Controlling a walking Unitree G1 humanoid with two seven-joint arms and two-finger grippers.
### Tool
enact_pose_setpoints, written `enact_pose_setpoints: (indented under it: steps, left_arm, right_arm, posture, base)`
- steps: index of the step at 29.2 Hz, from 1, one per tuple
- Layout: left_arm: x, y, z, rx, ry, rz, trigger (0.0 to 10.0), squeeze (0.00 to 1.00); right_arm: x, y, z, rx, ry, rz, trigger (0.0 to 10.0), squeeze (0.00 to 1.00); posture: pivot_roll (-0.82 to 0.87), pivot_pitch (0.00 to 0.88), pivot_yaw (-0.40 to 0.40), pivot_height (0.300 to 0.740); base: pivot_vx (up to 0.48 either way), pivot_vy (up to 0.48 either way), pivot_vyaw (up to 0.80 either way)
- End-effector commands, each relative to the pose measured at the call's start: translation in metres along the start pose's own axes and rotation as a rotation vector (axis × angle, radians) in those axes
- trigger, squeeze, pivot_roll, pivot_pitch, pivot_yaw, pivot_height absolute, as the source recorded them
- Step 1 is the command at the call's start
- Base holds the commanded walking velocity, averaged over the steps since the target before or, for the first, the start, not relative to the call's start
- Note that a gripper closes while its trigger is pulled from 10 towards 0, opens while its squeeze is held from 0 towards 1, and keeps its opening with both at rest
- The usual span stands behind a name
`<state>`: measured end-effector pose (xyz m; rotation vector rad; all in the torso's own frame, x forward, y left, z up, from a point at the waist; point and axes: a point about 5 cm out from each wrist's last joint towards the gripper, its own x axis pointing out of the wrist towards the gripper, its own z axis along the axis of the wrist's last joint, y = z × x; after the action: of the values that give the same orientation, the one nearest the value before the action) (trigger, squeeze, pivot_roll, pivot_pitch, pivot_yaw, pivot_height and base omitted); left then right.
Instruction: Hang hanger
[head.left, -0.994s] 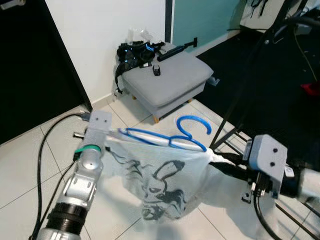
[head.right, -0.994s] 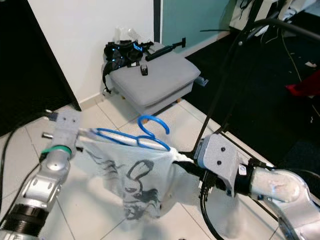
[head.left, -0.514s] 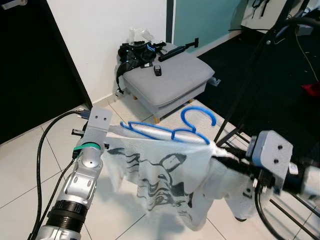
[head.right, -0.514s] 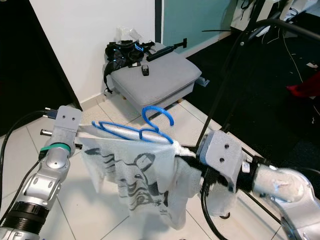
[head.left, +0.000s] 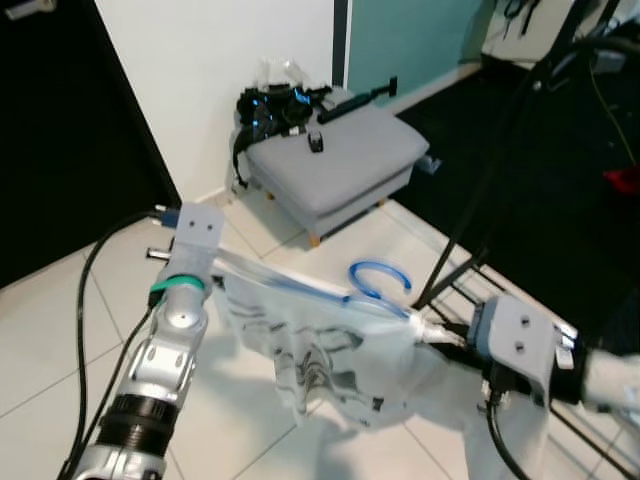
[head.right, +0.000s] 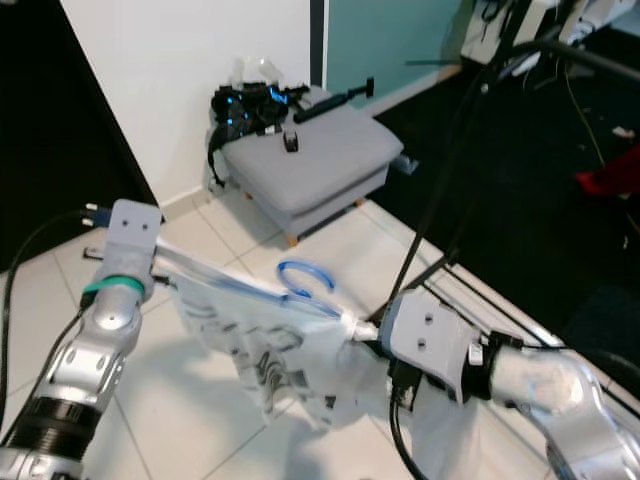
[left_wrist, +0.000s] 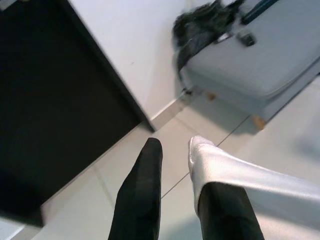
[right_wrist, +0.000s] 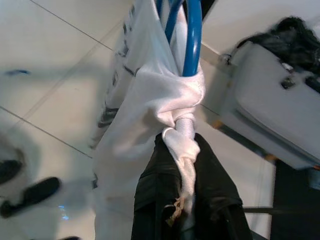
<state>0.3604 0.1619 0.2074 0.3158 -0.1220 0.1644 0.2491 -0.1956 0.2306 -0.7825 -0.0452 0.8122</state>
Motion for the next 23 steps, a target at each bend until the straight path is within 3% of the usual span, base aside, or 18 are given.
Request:
enact_pose_setpoints:
  steps: [1, 2, 7, 8, 9, 11, 16, 23]
  left_arm:
    - [-0.005, -0.004, 0.001, -0.044, -0.016, -0.059, 10.0, 0.00]
    - [-0.010, -0.016, 0.009, -0.092, -0.043, -0.142, 10.0, 0.00]
    - [-0.017, -0.032, 0.019, -0.156, -0.074, -0.261, 10.0, 0.00]
    - [-0.022, -0.045, 0.023, -0.186, -0.077, -0.340, 10.0, 0.00]
    - [-0.024, -0.049, 0.024, -0.192, -0.076, -0.361, 10.0, 0.00]
    - [-0.024, -0.049, 0.024, -0.192, -0.076, -0.361, 10.0, 0.00]
    - [-0.027, -0.055, 0.031, -0.276, -0.083, -0.372, 10.0, 0.00]
    - [-0.029, -0.054, 0.031, -0.283, -0.084, -0.380, 10.0, 0.00]
  right_arm:
    - [0.006, -0.001, 0.000, -0.026, -0.012, -0.045, 0.0, 0.00]
    - [0.015, -0.006, 0.002, -0.027, -0.046, -0.097, 0.0, 0.00]
    - [0.029, -0.009, 0.009, -0.012, -0.115, -0.148, 0.0, 0.00]
    - [0.044, -0.002, 0.022, 0.039, -0.216, -0.132, 0.0, 0.00]
    - [0.049, 0.001, 0.027, 0.056, -0.250, -0.122, 0.0, 0.00]
    - [0.049, 0.001, 0.027, 0.056, -0.250, -0.122, 0.0, 0.00]
    - [0.069, 0.019, 0.021, 0.092, -0.260, -0.058, 0.0, 0.00]
    - [0.072, 0.015, 0.001, 0.066, -0.171, -0.109, 0.0, 0.00]
  posture:
    - [-0.19, 0.207, 0.183, 0.740]
    - [-0.18, 0.204, 0.181, 0.740]
    - [-0.18, 0.201, 0.181, 0.740]
    - [-0.18, 0.196, 0.178, 0.740]
    - [-0.18, 0.195, 0.177, 0.740]
    - [-0.18, 0.195, 0.177, 0.740]
    - [-0.18, 0.189, 0.167, 0.740]
    - [-0.18, 0.191, 0.162, 0.740]
  base:
    - [0.000, 0.000, 0.00]
    - [0.000, 0.000, 0.00]
    - [0.000, 0.000, 0.00]
    - [0.000, 0.000, 0.00]
    - [0.000, 0.000, 0.00]
    - [0.000, 0.000, 0.00]
    - [0.000, 0.000, 0.00]
    - [0.000, 0.000, 0.00]
